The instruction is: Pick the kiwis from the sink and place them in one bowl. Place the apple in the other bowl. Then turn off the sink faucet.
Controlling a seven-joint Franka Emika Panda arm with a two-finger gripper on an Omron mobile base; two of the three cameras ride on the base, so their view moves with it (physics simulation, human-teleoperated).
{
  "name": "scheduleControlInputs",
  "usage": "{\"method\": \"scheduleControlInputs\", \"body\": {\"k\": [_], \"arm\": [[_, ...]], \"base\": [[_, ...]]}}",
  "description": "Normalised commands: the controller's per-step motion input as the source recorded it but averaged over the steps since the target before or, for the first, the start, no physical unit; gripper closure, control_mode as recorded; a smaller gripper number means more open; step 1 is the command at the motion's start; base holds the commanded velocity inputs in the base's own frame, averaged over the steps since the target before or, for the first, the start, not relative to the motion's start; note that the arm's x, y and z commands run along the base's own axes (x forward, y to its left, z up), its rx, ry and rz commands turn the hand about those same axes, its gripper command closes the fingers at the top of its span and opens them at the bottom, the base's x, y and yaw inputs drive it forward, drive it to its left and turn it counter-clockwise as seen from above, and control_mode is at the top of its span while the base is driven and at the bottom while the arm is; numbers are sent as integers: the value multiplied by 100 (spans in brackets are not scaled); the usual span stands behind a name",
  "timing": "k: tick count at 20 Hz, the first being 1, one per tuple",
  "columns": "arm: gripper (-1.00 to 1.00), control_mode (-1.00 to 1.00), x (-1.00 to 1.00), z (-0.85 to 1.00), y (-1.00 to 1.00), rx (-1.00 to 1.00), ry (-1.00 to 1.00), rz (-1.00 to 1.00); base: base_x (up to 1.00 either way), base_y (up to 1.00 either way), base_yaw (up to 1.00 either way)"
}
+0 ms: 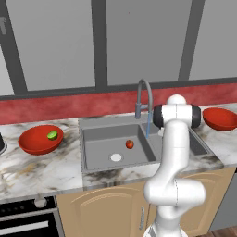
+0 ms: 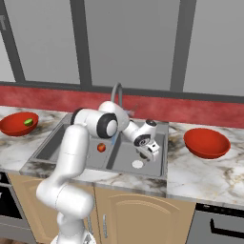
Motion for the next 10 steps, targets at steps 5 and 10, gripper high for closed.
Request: {"method": "scheduleControlInputs", "body": {"k": [5,10], "arm": [[100,-100,3,-8,0,-3,3,0],[100,-100,-2,-1,-1,-1,4,0]], "base": [[0,0,0],[0,0,0]]}}
